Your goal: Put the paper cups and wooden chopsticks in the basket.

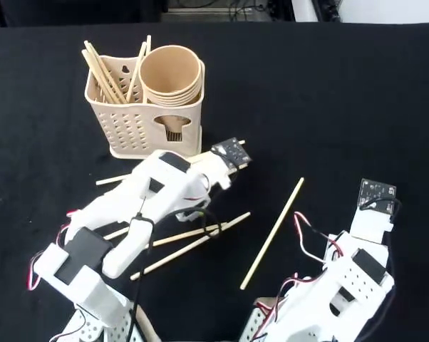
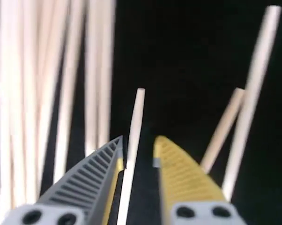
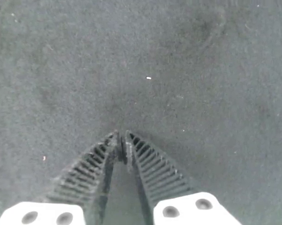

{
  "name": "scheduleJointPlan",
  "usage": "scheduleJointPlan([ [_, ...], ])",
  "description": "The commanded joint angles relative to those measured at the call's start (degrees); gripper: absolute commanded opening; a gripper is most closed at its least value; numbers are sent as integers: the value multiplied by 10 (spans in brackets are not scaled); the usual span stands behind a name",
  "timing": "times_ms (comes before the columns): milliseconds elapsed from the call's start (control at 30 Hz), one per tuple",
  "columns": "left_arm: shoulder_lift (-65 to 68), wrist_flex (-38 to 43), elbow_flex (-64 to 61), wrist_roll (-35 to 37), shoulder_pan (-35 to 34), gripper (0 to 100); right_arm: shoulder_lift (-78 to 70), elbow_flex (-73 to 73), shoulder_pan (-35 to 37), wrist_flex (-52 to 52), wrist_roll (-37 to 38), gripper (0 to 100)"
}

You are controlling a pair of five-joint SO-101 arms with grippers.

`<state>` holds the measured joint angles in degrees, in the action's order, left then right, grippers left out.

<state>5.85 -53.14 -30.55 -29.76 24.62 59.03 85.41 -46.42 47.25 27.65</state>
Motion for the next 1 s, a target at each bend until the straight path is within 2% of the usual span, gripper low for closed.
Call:
scheduleJointPlan([
  [0,4,-25,29,-33,-11,38,8,-3,-4,-7,4,15],
  [167,3,-70,33,-34,8,30,8,-3,-4,-7,4,15],
  [400,2,-74,33,-33,15,30,8,-3,-4,-7,4,15],
  [500,-27,-75,29,-2,15,29,8,-3,-4,-7,4,15],
  [633,-151,-127,27,54,15,29,8,-3,-4,-7,4,15],
  [767,-338,-158,23,94,7,29,8,-3,-4,-7,4,15],
  [900,-541,-153,54,105,-51,29,8,-3,-4,-7,4,15],
  [967,-615,-153,99,143,-109,29,8,-3,-4,-7,4,15],
])
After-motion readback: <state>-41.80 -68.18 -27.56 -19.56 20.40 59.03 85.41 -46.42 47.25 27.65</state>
